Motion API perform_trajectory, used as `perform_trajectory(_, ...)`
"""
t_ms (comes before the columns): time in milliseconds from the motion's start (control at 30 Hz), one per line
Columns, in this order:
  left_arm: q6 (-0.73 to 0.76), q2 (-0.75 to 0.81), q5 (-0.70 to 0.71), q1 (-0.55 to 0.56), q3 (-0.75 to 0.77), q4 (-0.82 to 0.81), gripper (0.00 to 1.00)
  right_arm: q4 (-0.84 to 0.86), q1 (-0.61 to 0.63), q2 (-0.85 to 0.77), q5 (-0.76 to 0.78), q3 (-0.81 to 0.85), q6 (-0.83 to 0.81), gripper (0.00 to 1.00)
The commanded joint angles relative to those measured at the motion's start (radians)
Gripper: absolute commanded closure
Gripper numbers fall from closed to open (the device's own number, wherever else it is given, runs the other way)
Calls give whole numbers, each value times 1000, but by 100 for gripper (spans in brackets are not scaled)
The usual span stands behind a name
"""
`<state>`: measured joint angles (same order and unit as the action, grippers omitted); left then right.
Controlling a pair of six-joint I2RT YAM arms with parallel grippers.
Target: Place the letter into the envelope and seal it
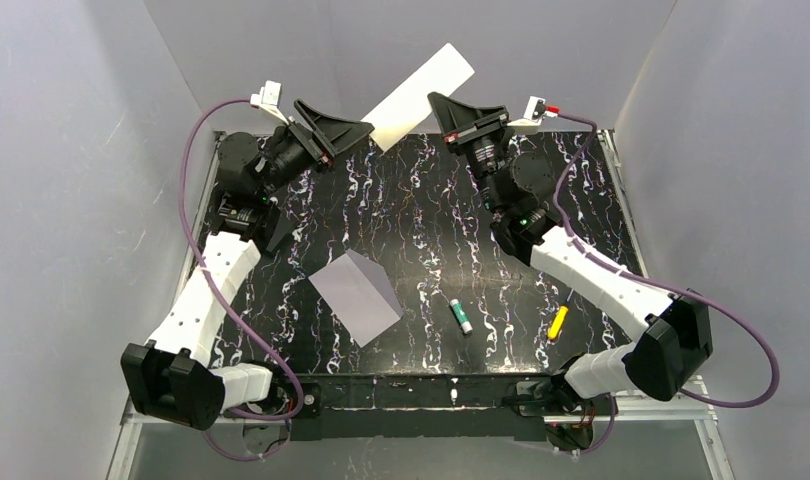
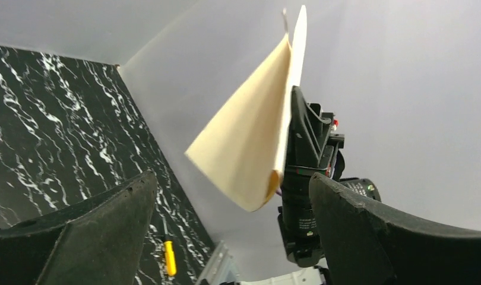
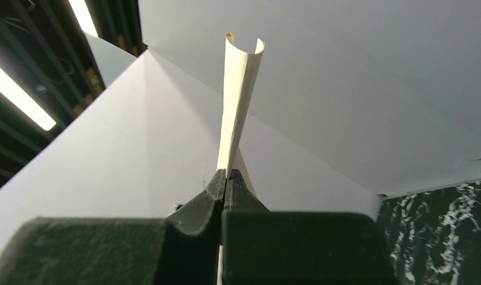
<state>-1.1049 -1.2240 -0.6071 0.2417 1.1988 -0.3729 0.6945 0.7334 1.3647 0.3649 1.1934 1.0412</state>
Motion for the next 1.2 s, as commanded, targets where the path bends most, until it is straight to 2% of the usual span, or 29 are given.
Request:
perform_trajectory(0, -137, 20, 24, 11, -14, -92, 2, 180, 1, 17, -4, 34, 87, 99)
perform_trajectory(133, -221, 9, 46, 23, -30, -149, 2, 217, 1, 41, -26, 45, 139, 99)
perform_trajectory(300, -392, -53, 17, 46, -36, -407, 2, 229, 1, 71, -40, 57, 201, 99)
perform_trajectory(433, -403, -63, 29, 79, -48, -428, 3, 261, 1, 91, -38, 61, 249, 99)
perform_trajectory(500, -403, -60, 43, 83, -56, -433, 11, 269, 1, 99, -43, 68, 259, 99)
perform_trajectory(700, -362, -29, 113, 93, -83, -454, 52, 227, 1, 91, -35, 68, 243, 99)
perform_trajectory(833, -346, -27, 137, 100, -94, -454, 65, 154, 14, 91, -26, 103, 201, 99)
perform_trajectory(1000, -341, -36, 151, 105, -98, -454, 71, 114, 23, 91, -4, 115, 169, 99)
perform_trajectory(1100, -313, -37, 145, 105, -95, -454, 84, 101, 23, 89, -10, 113, 165, 99)
perform_trajectory(1167, -276, -35, 135, 105, -94, -454, 95, -35, 23, 74, -25, 150, 139, 99)
